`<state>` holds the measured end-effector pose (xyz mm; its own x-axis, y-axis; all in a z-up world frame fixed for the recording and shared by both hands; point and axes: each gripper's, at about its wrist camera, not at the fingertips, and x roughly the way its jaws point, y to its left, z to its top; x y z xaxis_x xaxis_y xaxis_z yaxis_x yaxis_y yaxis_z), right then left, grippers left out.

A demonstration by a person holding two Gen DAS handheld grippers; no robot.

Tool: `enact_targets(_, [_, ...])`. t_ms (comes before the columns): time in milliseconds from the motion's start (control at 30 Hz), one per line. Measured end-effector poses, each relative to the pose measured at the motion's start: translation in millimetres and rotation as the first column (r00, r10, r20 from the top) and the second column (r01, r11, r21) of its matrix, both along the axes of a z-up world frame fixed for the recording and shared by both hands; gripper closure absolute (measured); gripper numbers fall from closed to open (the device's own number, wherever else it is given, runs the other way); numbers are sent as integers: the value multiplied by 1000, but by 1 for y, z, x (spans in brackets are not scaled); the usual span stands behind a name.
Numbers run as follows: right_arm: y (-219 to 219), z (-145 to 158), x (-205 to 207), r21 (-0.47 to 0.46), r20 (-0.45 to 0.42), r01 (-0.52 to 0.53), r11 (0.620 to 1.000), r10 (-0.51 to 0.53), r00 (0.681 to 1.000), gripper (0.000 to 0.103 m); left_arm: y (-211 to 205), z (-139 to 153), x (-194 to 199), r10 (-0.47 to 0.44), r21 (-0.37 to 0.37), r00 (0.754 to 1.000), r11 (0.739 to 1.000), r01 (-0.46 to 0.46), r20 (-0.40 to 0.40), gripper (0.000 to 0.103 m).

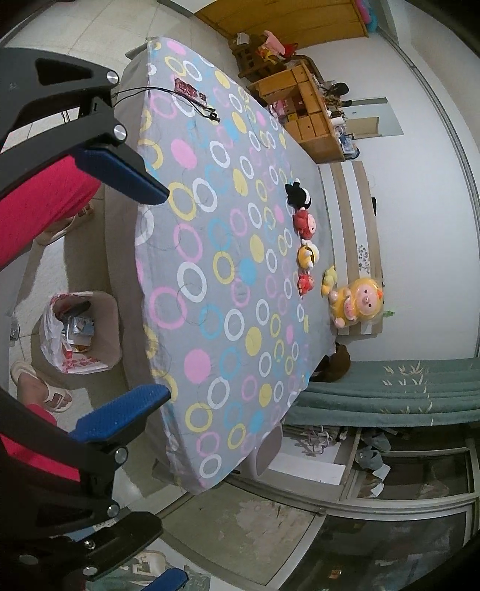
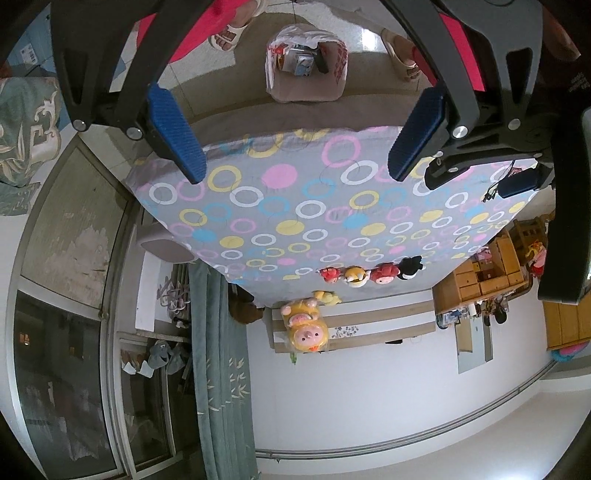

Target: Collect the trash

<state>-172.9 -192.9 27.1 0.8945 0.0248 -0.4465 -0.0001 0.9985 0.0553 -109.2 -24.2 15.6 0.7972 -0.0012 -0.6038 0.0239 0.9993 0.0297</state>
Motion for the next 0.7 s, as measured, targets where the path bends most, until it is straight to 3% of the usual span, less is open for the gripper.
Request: enact_targets(700, [1,8,-3,-5,15,1,1000,-1,1000,7,11,7,-7,6,5,1000,1000,-6,14,8])
